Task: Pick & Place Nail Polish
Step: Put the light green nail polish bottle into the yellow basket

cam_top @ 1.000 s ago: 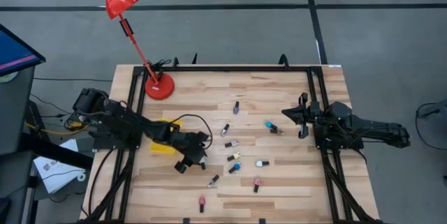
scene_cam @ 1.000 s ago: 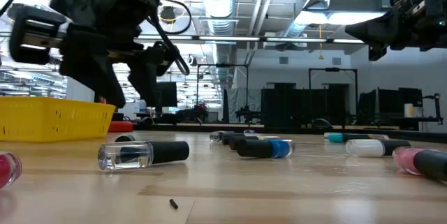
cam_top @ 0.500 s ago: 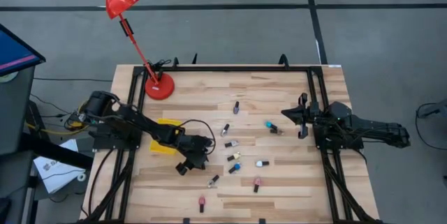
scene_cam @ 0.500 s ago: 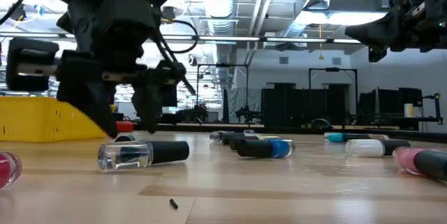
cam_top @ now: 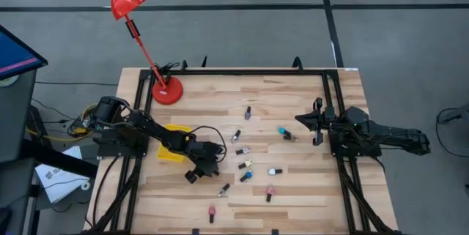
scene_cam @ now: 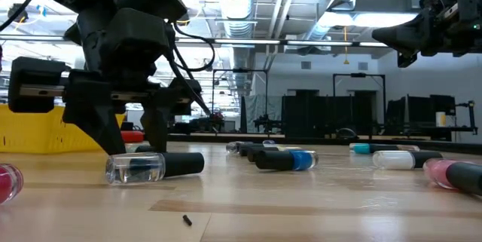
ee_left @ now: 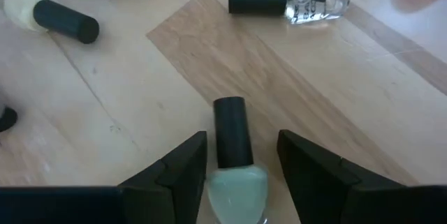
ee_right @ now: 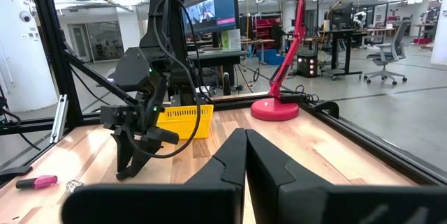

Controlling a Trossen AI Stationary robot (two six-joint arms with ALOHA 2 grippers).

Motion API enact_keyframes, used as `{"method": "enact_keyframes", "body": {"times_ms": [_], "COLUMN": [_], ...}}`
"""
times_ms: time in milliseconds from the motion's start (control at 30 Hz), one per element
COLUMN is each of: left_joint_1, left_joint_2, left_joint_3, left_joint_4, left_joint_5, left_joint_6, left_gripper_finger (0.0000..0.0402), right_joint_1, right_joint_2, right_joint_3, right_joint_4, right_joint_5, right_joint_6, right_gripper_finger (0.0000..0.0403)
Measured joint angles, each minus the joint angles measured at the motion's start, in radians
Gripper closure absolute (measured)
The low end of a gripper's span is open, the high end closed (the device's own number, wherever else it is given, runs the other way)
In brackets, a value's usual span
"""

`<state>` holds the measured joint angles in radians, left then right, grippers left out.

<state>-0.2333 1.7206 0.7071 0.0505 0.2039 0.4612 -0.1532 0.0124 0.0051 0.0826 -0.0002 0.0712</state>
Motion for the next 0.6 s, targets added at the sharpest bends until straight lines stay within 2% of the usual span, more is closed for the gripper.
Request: {"method": "enact_keyframes", "body": {"times_ms": [267, 600], "left_joint_1": [-0.002, -0.002], "left_joint_2": [0.001, 0.006], "left_joint_3": [0.000, 0.003], "left_joint_4": [0.011, 0.062], "left_joint_5": [-0.012, -0.022], "left_joint_6": [-0.022, -0.034], "left_gripper_finger": [0.0322, 0.0349], "right_joint_1": [0.000, 0.000], "right_joint_2": [0.000, 0.000], "right_joint_3": [0.000, 0.000], "right_joint_4": [0.000, 0.000], "right_joint_5": [0.000, 0.000], "right_joint_6": [0.000, 0.000], "right_gripper_finger": [0.0403, 0.0403]}}
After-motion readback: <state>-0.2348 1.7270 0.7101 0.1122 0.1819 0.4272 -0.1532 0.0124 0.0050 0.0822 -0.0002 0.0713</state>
